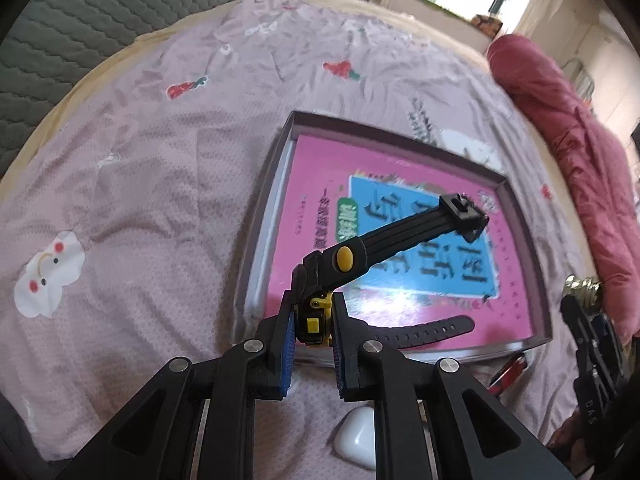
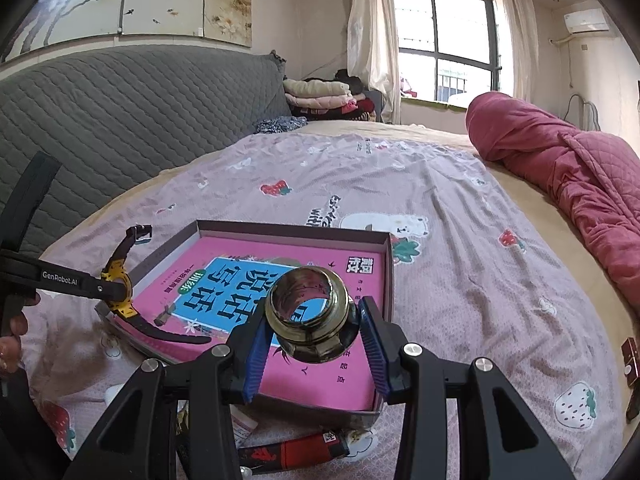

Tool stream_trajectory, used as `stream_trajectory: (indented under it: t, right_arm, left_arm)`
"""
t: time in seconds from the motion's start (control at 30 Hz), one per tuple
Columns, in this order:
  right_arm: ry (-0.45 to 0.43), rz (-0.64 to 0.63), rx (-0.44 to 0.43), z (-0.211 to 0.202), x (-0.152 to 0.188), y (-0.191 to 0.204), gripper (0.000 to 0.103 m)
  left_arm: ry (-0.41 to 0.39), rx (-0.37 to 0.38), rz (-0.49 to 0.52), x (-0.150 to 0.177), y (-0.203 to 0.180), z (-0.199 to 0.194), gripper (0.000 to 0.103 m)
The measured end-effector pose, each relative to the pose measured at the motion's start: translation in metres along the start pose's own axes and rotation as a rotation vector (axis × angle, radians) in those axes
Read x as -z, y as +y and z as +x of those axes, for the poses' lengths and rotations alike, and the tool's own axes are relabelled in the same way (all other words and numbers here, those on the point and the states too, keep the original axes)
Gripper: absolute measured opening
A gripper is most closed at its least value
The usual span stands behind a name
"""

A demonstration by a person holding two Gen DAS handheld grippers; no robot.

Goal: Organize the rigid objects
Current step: 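Carry the watch in the left gripper and fitting in the right gripper over the tray, then lower the watch into the tray and open the left gripper while the right gripper releases the fitting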

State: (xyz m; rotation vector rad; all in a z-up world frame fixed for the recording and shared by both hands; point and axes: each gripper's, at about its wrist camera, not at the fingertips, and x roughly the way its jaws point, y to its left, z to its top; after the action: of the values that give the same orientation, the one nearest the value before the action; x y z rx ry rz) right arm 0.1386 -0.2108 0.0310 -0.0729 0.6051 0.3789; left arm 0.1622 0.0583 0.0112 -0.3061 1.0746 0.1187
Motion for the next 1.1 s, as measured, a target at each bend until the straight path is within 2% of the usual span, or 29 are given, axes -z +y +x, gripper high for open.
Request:
stream_trajectory:
  t: [0.27, 0.8, 1.1]
  right_arm:
    - [0.041, -0.018, -0.005, 0.01, 0.004, 0.003, 0.043]
    - [0.157, 0.001, 0.022, 0.035, 0.018, -0.002, 0.043]
    - [0.178, 0.006, 0.015, 0.04, 0.02, -0.003, 0.043]
  left_arm:
    - [0.076, -0.019, -0.02, -0.007, 0.004, 0.016, 0.016]
    - [0.112, -0.022, -0.052, -0.015, 0.011, 0.03, 0.019]
    - [0.112, -0.036, -0.054, -0.021, 0.011, 0.034, 0.021]
